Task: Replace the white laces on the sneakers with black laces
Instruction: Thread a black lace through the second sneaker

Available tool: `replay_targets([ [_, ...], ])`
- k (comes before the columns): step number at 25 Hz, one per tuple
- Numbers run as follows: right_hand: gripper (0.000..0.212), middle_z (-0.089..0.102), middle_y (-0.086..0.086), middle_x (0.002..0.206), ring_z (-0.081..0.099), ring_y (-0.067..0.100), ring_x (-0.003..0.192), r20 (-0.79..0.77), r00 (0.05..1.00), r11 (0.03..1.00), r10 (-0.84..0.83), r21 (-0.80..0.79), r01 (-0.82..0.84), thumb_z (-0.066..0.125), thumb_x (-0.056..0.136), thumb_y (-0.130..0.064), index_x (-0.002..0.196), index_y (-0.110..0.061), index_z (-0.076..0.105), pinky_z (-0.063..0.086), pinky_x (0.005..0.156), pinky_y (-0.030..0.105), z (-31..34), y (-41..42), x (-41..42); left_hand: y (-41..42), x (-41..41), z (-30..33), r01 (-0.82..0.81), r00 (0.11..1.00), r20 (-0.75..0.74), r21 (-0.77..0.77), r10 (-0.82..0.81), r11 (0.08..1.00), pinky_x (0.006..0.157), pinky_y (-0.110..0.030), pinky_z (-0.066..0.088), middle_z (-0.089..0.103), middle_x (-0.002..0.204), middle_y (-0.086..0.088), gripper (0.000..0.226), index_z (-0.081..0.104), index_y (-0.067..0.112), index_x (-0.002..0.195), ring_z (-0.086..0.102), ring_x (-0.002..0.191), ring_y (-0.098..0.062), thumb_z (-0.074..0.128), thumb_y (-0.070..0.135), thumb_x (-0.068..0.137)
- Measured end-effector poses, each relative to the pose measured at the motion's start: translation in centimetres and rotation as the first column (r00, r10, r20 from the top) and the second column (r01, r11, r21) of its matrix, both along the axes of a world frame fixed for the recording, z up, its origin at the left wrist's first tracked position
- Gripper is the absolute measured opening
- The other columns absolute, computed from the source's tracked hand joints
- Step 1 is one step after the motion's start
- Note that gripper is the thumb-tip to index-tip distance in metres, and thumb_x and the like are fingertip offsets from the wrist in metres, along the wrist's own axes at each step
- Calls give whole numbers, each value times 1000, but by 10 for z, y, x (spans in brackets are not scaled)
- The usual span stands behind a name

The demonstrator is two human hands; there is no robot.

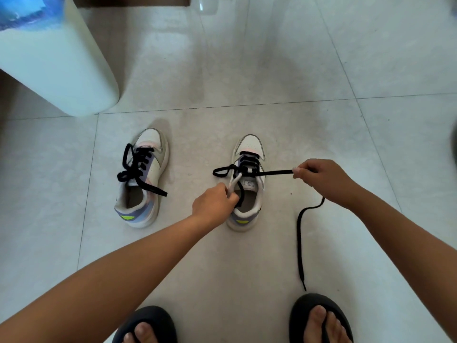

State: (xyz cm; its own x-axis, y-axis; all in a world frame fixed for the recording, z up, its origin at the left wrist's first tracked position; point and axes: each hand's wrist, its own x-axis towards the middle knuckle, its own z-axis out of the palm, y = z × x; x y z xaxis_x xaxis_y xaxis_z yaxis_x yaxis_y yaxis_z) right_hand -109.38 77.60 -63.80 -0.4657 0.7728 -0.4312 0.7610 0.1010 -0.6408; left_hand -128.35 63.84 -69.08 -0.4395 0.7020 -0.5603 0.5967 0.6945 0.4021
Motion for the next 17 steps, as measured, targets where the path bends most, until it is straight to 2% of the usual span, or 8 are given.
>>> replay_targets([
  [2,23,56,-1,92,52,16,81,176,970,985,169,10,-174,58,91,-34,108,-18,58,40,69,26,-5,7,9,3,-2,-1,-8,1000,-28,-6,8,1000,71,-31,39,63,103,-7,26,55,13,102,59,94,-28,44,34,91],
  [4,35,55,1,106,57,21,86,335,879,888,339,195,-417,57,92,-29,126,-20,51,47,76,34,-9,11,21,4,-7,2,6,996,-89,-12,-7,1000,69,-30,38,63,103,-8,26,54,12,102,56,89,-27,42,32,92],
  [7,27,58,6,82,55,30,52,288,881,574,377,674,-466,45,97,-29,102,-10,64,46,42,34,-9,14,46,2,-13,7,23,988,-153,-83,-36,996,69,-30,35,61,106,-10,24,51,10,105,54,86,-27,39,27,94],
  [9,37,56,3,71,51,26,46,257,878,530,404,717,-454,32,101,-37,94,-13,60,37,37,25,-6,11,56,4,-14,16,73,952,-290,-92,-97,993,71,-33,36,57,112,-11,27,46,7,114,57,96,-31,37,24,95],
  [11,34,55,1,68,50,22,46,210,868,504,449,743,-441,31,102,-36,95,-15,57,31,39,21,-3,3,50,17,-6,28,306,854,-491,206,-172,930,72,-37,40,56,107,-10,33,50,6,115,58,96,-33,33,25,95],
  [12,30,56,0,68,49,20,46,199,855,469,479,765,-441,36,101,-33,95,-15,58,30,40,21,-2,-1,43,28,2,35,428,848,-479,369,-226,825,74,-39,42,60,104,-10,37,56,7,111,59,96,-32,31,29,94],
  [14,24,57,1,67,48,19,46,212,823,393,526,798,-457,44,98,-29,96,-13,62,30,38,23,7,-6,26,50,19,57,473,874,-165,504,-457,723,86,-38,42,64,103,-4,40,63,15,107,57,101,-26,32,38,98],
  [17,26,61,0,67,54,19,49,191,856,441,480,791,-424,49,94,-28,92,-10,69,36,38,25,13,-2,18,72,28,74,298,828,337,412,-448,861,74,-30,45,61,72,3,37,61,20,72,57,70,-12,44,41,97],
])
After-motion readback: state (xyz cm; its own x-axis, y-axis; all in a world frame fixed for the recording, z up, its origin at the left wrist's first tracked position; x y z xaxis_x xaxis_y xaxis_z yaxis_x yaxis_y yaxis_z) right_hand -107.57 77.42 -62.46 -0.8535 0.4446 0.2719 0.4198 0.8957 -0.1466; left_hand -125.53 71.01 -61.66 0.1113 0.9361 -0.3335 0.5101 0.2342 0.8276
